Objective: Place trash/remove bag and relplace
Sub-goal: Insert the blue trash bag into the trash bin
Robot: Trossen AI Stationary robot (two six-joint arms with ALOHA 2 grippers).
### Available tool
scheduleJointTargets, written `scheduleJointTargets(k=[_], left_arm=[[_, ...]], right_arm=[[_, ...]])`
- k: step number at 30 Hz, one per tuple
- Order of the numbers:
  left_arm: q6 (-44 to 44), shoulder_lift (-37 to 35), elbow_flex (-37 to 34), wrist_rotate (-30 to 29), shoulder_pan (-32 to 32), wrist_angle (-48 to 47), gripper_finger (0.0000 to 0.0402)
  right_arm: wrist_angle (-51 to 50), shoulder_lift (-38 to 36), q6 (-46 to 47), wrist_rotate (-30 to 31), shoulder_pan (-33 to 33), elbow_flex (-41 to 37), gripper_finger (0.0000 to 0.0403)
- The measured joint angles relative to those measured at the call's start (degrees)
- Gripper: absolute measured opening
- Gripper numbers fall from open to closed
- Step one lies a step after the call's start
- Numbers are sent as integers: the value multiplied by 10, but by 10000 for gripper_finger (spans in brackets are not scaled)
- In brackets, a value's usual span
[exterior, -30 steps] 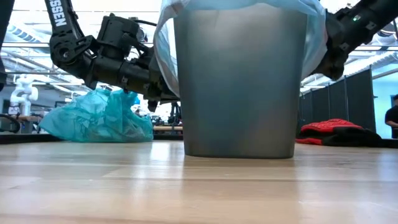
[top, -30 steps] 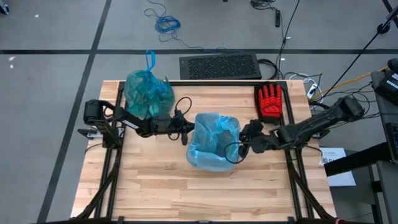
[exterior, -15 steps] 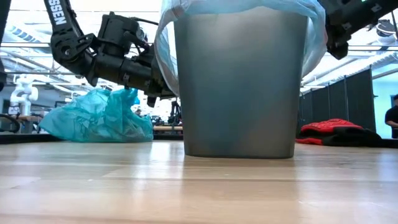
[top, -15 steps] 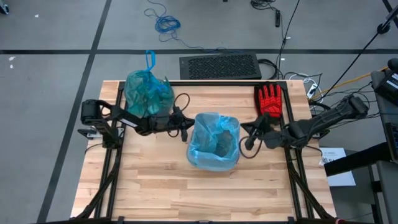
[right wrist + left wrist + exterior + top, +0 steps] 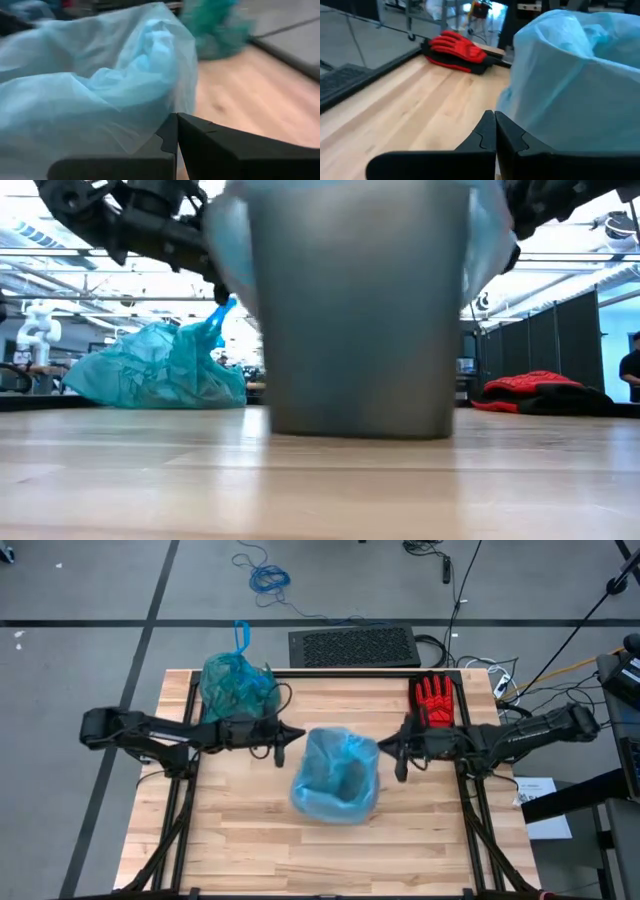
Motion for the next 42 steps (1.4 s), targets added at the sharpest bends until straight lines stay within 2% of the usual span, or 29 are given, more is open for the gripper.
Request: scheduleJointTargets(k=[4, 9, 12, 16, 19, 22, 26, 29, 34, 42], left_arm=[[0, -35, 0, 2, -34, -48, 0], [2, -65, 0, -34, -82, -88, 0], [30, -92, 0, -89, -118, -100, 0], [59, -144, 0, -151, -154, -97, 0], [61, -183, 0, -158, -167, -96, 0], [61, -215, 0, -161, -175, -102, 0], [82, -248, 0, -208, -184, -119, 0], [75, -267, 0, -245, -185, -141, 0], [62, -286, 0, -253, -185, -171, 0], [56, -288, 0, -253, -185, -191, 0]], right_arm=[[18, 7, 32, -35, 30, 0, 0], [14, 25, 100, -32, 99, 0, 0], [10, 27, 110, 29, 156, 0, 0], [-21, 2, 62, 146, 201, 12, 0], [-35, -3, 14, 163, 196, 59, 0], [-49, 24, -62, 130, 182, 132, 0], [-152, 104, -143, 98, 155, 271, 0], [-237, 185, -184, 62, 130, 387, 0], [-372, 333, -241, -29, 90, 578, 0], [-579, 551, -287, -93, 47, 860, 0]])
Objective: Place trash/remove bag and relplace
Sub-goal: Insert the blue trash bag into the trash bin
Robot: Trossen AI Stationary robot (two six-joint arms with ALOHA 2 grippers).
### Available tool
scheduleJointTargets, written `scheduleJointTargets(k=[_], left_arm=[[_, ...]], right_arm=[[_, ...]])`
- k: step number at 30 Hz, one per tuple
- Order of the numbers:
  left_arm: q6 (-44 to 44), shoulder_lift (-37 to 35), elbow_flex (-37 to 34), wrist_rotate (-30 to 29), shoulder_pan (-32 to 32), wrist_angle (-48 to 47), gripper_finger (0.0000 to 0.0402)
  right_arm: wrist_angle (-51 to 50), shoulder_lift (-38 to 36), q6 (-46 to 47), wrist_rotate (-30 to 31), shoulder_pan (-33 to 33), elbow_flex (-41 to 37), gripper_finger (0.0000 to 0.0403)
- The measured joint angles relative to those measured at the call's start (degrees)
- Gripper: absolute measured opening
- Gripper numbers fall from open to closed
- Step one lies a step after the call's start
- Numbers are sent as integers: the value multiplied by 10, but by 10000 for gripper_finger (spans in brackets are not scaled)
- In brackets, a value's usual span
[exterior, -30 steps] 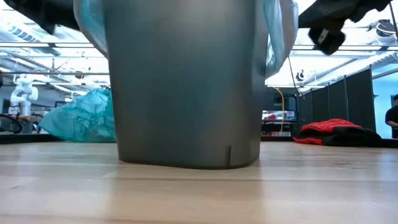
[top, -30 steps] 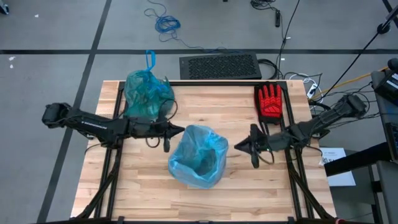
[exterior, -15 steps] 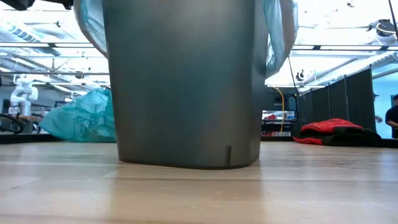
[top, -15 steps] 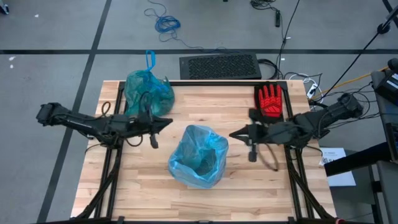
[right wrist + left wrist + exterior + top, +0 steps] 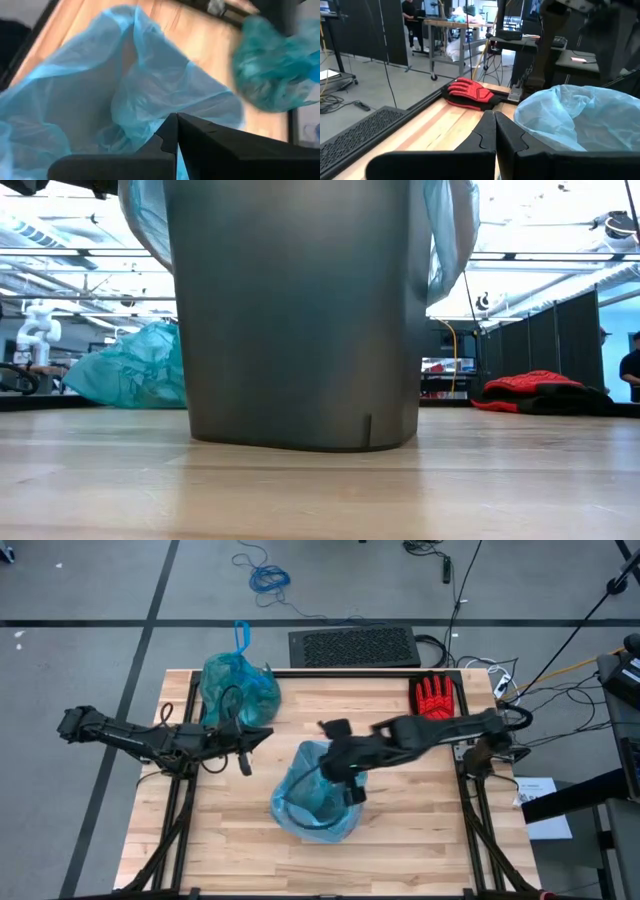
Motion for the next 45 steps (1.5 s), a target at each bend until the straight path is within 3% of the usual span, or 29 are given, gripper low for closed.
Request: scheduleJointTargets(k=[5, 14, 32, 45], left_arm=[[-1, 0, 0, -8, 0, -18, 0], [-1, 0, 0, -9, 0, -25, 0], [-1, 0, 0, -9, 0, -26, 0], [-1, 0, 0, -9, 0, -25, 0]], right_arm=[[-95, 94, -16, -20, -12, 94, 0], [-136, 155, -33, -60, -17, 105, 0], [-114, 195, -23, -130, -39, 106, 0], [-92, 197, 75, -161, -52, 106, 0]])
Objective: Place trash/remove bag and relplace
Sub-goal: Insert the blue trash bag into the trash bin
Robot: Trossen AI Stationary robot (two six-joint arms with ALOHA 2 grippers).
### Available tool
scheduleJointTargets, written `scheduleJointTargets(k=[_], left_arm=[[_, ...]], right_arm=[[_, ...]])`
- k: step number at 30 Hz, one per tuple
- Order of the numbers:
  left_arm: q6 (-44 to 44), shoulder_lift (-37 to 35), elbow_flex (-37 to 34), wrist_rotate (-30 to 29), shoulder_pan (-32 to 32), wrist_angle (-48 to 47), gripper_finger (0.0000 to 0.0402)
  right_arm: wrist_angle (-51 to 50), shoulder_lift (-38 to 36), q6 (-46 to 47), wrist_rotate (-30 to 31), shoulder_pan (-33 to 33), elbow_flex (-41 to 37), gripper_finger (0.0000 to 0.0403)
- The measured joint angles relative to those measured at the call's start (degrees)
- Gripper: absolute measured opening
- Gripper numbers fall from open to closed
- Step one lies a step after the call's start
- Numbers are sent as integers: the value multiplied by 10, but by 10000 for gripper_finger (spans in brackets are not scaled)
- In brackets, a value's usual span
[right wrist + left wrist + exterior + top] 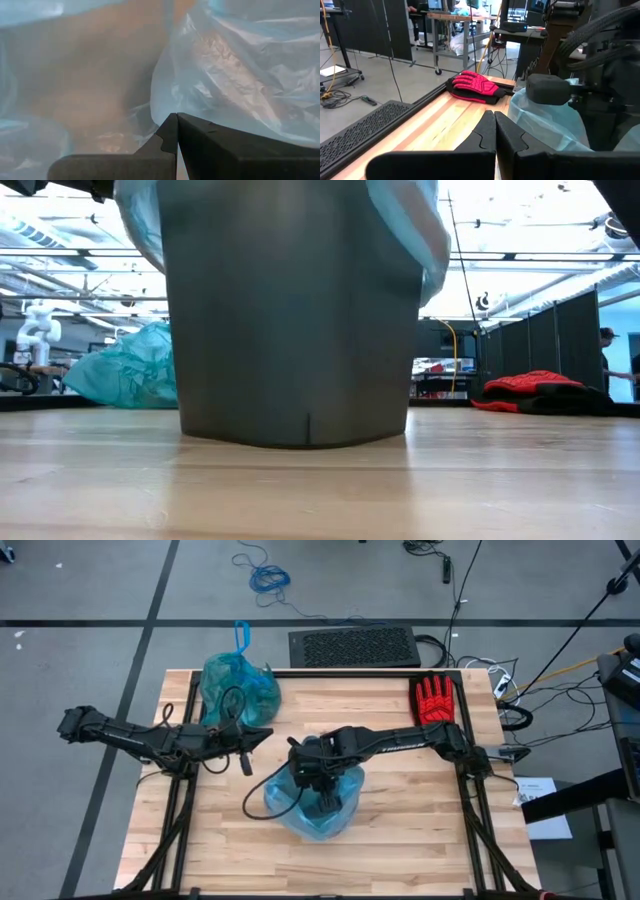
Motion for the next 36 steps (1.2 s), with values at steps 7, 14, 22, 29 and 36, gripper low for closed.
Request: scheduleJointTargets(k=[7, 14, 22, 29, 36], left_arm=[[0, 0, 0, 0, 0, 0, 0], [0, 0, 0, 0, 0, 0, 0], [0, 0, 0, 0, 0, -1, 0], [0, 0, 0, 0, 0, -2, 0], [0, 0, 0, 0, 0, -3, 0]], right_arm=[[10, 0, 54, -40, -10, 0, 0], [28, 4, 65, -30, -11, 0, 0], [22, 24, 71, 16, -7, 0, 0], [23, 36, 72, 14, -1, -1, 0], [12, 50, 76, 33, 10, -1, 0]])
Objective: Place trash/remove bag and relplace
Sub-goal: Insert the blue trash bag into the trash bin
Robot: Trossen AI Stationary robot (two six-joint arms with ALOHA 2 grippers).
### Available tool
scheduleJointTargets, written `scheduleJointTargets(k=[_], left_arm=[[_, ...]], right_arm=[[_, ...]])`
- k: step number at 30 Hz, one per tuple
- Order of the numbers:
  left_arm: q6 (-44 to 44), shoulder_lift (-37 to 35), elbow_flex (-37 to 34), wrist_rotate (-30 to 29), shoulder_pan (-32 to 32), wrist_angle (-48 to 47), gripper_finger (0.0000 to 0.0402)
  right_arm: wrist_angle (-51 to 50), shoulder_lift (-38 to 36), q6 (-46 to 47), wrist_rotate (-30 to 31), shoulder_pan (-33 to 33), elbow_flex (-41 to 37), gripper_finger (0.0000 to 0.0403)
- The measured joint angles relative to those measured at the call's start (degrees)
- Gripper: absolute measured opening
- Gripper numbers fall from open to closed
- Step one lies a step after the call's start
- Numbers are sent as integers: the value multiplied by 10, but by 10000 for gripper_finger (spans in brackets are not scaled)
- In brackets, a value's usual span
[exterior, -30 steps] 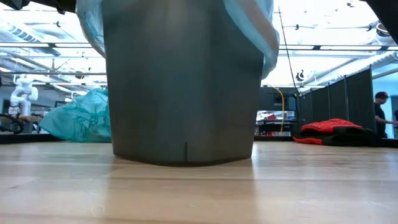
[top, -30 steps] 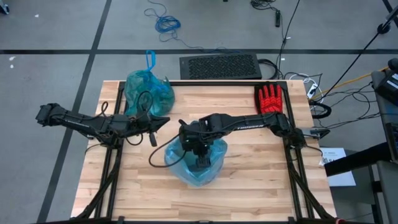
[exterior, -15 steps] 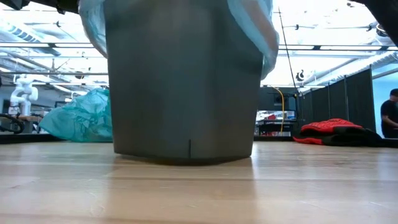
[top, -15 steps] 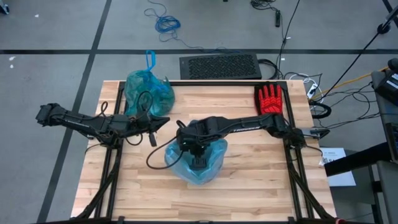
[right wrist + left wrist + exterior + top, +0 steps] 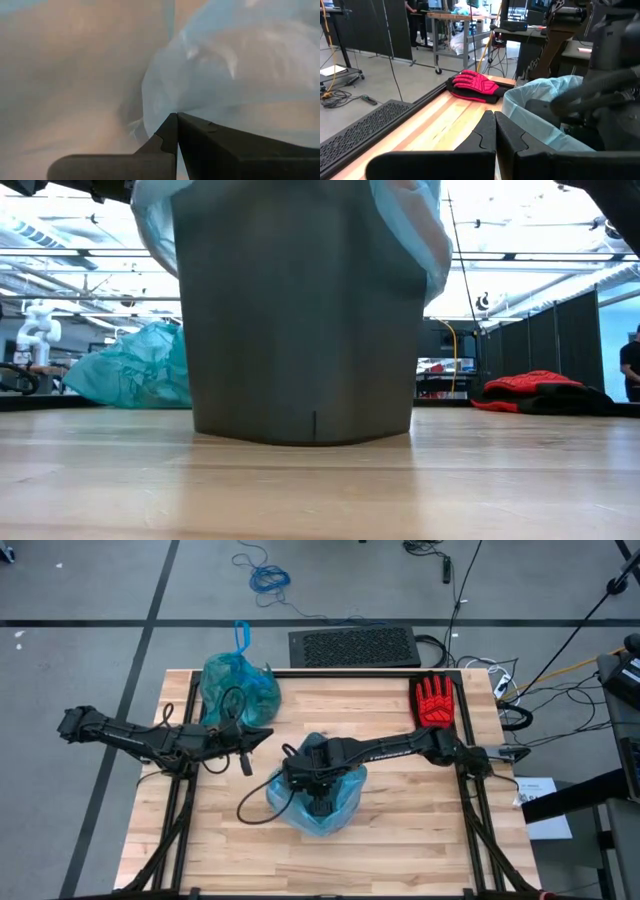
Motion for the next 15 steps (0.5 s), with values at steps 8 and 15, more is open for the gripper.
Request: scheduleJointTargets(k=[8, 15], left_arm=[[-1, 0, 0, 0, 0, 1, 0], [-1, 0, 0, -4, 0, 1, 0]], right_arm=[[5, 21, -3, 7, 5, -4, 0], [11, 40, -6, 9, 5, -10, 0]])
